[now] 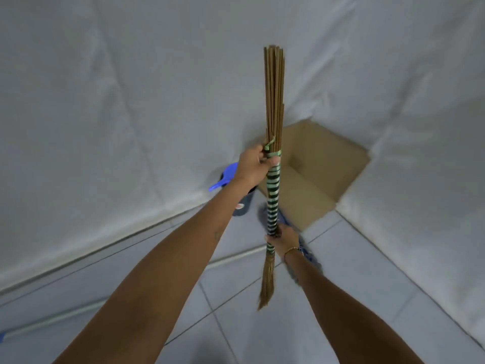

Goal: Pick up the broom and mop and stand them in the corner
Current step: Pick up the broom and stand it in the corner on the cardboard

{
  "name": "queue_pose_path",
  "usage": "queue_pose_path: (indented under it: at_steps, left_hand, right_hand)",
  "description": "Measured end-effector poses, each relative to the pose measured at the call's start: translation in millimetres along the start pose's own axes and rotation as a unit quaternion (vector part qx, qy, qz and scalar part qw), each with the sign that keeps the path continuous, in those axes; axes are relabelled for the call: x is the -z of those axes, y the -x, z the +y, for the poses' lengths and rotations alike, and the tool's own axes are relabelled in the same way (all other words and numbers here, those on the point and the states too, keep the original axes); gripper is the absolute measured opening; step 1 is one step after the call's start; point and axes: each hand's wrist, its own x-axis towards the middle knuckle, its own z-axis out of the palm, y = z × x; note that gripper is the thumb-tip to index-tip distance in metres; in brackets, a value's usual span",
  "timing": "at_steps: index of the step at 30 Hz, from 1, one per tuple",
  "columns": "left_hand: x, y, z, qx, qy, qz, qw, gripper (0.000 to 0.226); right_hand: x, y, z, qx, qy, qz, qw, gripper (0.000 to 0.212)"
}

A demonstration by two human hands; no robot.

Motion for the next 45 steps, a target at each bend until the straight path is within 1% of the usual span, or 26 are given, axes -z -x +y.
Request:
queue_pose_path:
  at_steps: [2,4,6,10,14,17,21,24,27,31,33,38,41,43,45]
  left_hand:
    - [-65,-18,-2,0.0,0.005,-0.05,0.999,0.037]
    - [-131,-36,-10,-0.004,0.005,-0.079,0.997,0.034]
    - [-186,-50,-21,-0.006,-0.007,-0.102,0.995,0.028]
    - [-259,-71,-40,0.029,0.029,-0.111,0.993,0.02]
    - [-310,-99,-40,0.029,0.022,-0.13,0.991,0.031]
    - [-333,-140,-34,0.009,0.009,-0.138,0.99,0.032]
    - [-356,-213,-34,-0.023,-0.003,-0.097,0.995,0.029]
    - [-373,-279,-40,-0.018,-0.004,-0.073,0.997,0.029]
    - [-390,-340,-47,-0.005,-0.008,-0.076,0.997,0.033]
    - [-408,-402,-45,0.008,-0.009,-0.095,0.995,0.037]
    - [-412,-428,-41,0.002,-0.016,-0.098,0.995,0.038]
    - [-418,-507,-29,-0.007,-0.022,-0.072,0.997,0.034]
    - [-426,-561,-33,-0.018,-0.032,-0.059,0.998,0.032]
    - [-434,-604,-45,-0.032,-0.058,-0.043,0.997,0.031]
    - [-443,-657,-62,-0.027,-0.071,-0.017,0.997,0.033]
  right_hand:
    - [40,-13,38,-0.024,-0.012,0.02,0.999,0.024]
    - [83,-33,81,-0.043,-0.019,0.042,0.998,0.026]
    - [120,-50,121,-0.065,-0.01,0.048,0.997,0.03]
    - [179,-73,175,-0.091,0.002,0.074,0.993,0.029]
    - [216,-116,208,-0.109,-0.017,0.076,0.991,0.03]
    - [230,-165,212,-0.096,-0.027,0.067,0.993,0.032]
    - [246,-244,201,-0.07,-0.036,0.072,0.994,0.027]
    - [259,-304,196,-0.068,-0.04,0.068,0.995,0.021]
    - [271,-356,197,-0.073,-0.016,0.053,0.996,0.023]
    - [285,-421,192,-0.083,-0.03,0.036,0.995,0.022]
    - [296,-446,180,-0.079,-0.044,0.04,0.995,0.025]
    - [322,-525,153,-0.057,-0.106,0.019,0.993,0.032]
    - [330,-588,143,-0.048,-0.11,0.003,0.993,0.031]
    - [334,-637,141,-0.042,-0.119,-0.003,0.992,0.03]
    - [335,-700,140,-0.035,-0.121,-0.018,0.992,0.029]
